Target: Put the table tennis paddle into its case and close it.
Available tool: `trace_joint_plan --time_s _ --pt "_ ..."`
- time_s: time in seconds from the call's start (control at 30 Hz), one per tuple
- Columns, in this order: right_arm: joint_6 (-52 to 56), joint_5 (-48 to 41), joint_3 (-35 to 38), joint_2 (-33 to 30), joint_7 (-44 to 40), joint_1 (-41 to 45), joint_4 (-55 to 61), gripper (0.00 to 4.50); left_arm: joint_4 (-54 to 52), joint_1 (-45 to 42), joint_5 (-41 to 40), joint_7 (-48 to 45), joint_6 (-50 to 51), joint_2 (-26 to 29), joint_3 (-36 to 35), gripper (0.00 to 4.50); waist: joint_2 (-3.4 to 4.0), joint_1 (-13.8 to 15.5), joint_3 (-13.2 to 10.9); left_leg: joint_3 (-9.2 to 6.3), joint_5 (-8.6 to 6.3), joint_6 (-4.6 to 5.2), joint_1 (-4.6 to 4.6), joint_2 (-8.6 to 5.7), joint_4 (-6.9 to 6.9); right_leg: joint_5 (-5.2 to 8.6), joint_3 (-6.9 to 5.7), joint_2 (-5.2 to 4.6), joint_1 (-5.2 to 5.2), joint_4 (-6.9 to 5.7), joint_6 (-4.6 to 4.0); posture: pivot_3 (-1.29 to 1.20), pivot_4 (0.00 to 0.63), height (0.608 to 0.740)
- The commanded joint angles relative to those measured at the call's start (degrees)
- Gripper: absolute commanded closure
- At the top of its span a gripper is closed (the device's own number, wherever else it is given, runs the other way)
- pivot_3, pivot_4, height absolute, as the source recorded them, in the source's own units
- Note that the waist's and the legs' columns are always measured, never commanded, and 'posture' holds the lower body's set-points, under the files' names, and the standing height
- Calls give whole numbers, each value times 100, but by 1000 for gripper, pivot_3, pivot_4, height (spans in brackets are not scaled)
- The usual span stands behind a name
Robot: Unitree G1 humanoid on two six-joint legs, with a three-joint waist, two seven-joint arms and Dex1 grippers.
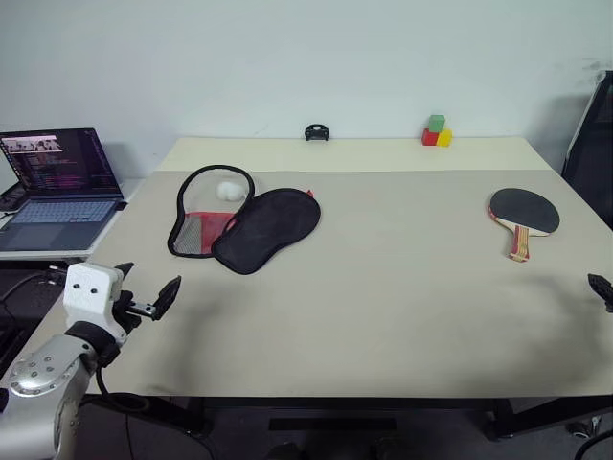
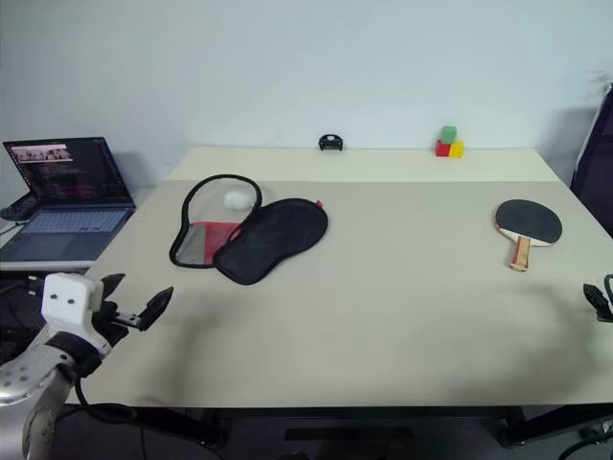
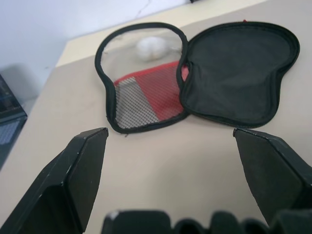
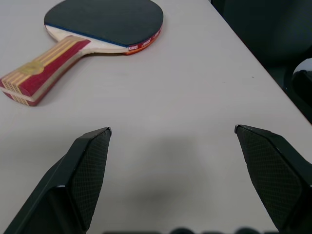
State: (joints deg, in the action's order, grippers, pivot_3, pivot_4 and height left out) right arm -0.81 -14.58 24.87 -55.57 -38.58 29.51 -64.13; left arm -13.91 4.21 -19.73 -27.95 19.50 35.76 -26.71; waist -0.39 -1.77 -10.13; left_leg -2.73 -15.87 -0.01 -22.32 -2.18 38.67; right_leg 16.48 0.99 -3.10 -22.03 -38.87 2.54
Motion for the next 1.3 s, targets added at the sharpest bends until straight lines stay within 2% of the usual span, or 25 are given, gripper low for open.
trace_joint_plan --time_s 0.03,0.43,0.67,0.97,1.3 --pt "-148 21 4 -197 -114 141 20 55 -152 -129 101 53 -120 27 59 0 0 -3 0 0 0 0 0 0 0 0 0 0 0 0 0 0 150 740" --pt "-38 -217 45 77 -546 -3 795 55 476 -675 67 -307 -297 189 138 0 -2 -6 -1 0 0 0 0 0 -1 0 0 0 1 1 0 0 150 740" --pt "480 -476 -84 531 -839 -669 2541 55 1068 -851 86 -554 -634 323 16 0 -1 9 -1 -5 0 0 0 1 -2 0 -3 0 0 0 1 0 150 740" --pt "1632 -954 -348 846 -1068 -1587 5352 55 1529 -1436 -50 -1039 -516 460 368 0 -2 32 -1 -12 0 -1 -6 0 -1 0 -8 -2 -5 0 1 0 150 740" --pt "2437 -1144 -1002 1444 -675 -1380 6924 55 2006 -1987 65 -1393 -569 641 636 0 -2 26 -2 -15 -1 -1 -17 0 -1 0 -9 -2 -20 -1 1 0 150 740"
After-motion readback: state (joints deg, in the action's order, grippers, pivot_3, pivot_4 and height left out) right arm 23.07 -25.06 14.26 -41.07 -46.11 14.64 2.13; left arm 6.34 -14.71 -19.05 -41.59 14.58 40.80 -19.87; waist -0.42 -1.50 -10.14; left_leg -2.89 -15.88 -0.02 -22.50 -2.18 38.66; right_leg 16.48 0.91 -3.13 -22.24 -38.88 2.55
